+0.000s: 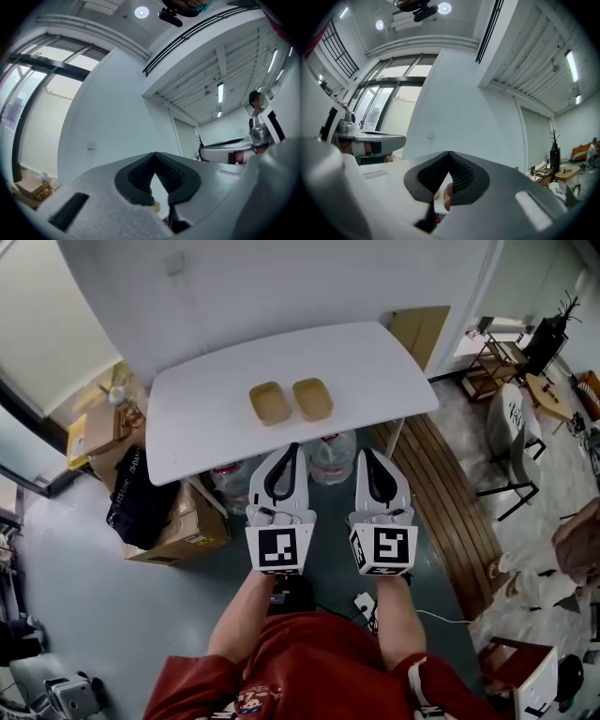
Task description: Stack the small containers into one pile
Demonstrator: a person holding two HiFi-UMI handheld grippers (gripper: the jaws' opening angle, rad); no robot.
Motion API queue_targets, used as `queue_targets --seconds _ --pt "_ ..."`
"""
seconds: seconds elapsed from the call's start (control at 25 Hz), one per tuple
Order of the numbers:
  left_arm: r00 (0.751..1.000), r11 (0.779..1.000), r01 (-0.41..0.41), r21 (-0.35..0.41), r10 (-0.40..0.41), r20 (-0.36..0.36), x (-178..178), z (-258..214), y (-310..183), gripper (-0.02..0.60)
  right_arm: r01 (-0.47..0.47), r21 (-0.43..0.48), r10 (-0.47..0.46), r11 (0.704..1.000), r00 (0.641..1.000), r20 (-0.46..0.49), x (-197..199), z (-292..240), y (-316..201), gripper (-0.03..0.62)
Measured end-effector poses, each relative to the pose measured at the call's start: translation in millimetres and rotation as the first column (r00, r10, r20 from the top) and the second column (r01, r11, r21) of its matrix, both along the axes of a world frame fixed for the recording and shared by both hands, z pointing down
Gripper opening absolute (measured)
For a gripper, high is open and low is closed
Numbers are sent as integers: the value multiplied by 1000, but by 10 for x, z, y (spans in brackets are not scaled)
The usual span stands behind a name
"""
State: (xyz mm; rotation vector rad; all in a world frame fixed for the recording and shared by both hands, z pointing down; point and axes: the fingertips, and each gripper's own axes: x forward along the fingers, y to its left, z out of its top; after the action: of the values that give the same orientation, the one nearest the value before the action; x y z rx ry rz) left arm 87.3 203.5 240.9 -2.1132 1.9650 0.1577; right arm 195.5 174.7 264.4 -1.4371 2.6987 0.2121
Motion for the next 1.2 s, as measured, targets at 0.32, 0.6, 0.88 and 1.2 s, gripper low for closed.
queue_targets --seconds 0.32,0.6,0.88,1.2 --pt "1000 1000 -10 -14 10 -12 -653 8 -765 3 -14 -14 13 1000 999 -31 -633 2 -751 2" --pt "999 1000 -22 4 22 -24 -1065 -25 -1339 3 -32 -11 32 999 999 -42 -1024 -4 -1328 2" --pt "999 999 -33 -13 32 -26 -1223 81 -1656 3 -47 -15 46 999 998 -50 -1160 91 -1659 2" --pt "999 999 -27 -17 26 -30 -1160 78 -2227 3 -33 -17 33 999 999 -18 -1137 86 -2215 2"
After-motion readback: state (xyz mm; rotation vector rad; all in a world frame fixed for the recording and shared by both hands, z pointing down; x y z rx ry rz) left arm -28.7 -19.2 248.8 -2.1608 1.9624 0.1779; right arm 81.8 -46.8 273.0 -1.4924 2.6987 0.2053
